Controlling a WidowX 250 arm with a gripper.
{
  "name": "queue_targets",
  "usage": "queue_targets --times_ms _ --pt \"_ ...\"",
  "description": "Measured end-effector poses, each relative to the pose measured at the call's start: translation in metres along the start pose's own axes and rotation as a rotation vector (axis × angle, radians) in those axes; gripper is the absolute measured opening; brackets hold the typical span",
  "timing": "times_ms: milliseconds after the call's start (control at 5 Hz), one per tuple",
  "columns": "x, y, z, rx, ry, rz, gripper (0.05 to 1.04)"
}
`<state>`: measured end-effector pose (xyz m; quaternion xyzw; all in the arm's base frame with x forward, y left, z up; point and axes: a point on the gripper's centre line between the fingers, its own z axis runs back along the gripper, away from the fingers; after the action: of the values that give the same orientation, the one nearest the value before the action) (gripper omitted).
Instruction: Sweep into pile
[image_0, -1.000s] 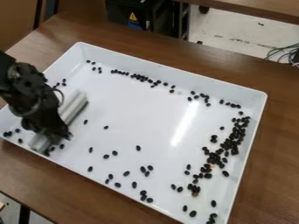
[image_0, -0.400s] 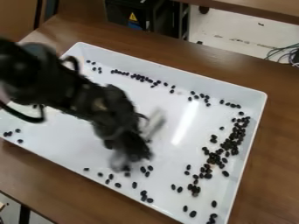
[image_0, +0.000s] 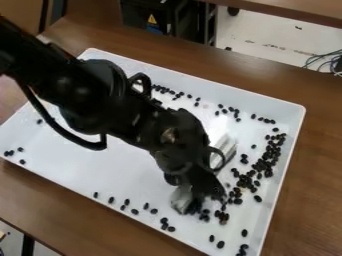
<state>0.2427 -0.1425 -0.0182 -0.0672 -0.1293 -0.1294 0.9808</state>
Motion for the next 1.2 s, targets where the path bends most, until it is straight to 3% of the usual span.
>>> queue_targets --times_ms 200,400,800,1000,1200 --pt "-0.002 -0.003 0.0 -0.017 0.021 0.037 0.359" --pt "-0.002 0.018 0.01 0.016 0.049 0.08 0.359" --pt "0.001 0.12 0.038 0.187 0.076 0.232 0.359" --pt "-0.006 0.17 0.05 0.266 0.066 0.438 0.359" --pt "-0.021 0.218 0.059 0.285 0.041 0.681 0.359"
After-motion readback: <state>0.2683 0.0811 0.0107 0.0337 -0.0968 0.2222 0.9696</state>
